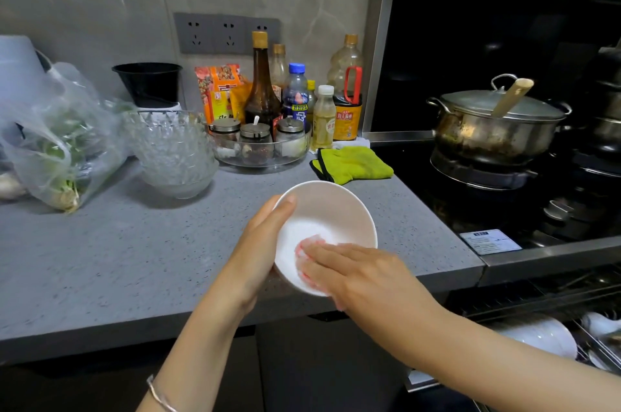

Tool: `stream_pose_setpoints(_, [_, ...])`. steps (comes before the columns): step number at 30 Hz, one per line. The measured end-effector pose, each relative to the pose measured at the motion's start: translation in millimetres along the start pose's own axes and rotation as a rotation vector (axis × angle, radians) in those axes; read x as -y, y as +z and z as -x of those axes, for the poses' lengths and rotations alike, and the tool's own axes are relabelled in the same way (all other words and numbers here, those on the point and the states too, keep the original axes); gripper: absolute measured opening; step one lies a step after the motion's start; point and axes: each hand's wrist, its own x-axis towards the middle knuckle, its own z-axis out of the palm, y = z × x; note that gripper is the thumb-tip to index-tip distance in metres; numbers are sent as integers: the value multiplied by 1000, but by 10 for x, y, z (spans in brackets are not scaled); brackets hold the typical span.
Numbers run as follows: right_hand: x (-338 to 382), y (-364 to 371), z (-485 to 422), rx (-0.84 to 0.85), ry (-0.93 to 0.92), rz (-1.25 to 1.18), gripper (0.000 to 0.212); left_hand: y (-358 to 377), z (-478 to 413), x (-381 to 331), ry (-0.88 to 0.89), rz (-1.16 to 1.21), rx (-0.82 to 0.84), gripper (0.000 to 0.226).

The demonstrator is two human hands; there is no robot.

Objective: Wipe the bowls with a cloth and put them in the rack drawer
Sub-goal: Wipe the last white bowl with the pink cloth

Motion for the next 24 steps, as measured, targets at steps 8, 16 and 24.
stream_pose_setpoints(8, [-80, 130, -27, 58, 104, 105, 59, 86, -8, 60, 25, 0, -10, 24])
stream_pose_setpoints(16, [-121, -58, -40, -14, 12, -42, 47, 10, -38, 44, -90, 30, -32, 39])
stream_pose_setpoints(24, [-180, -124, -121, -3, 261, -454, 4, -53, -152, -15, -92, 136, 22, 63])
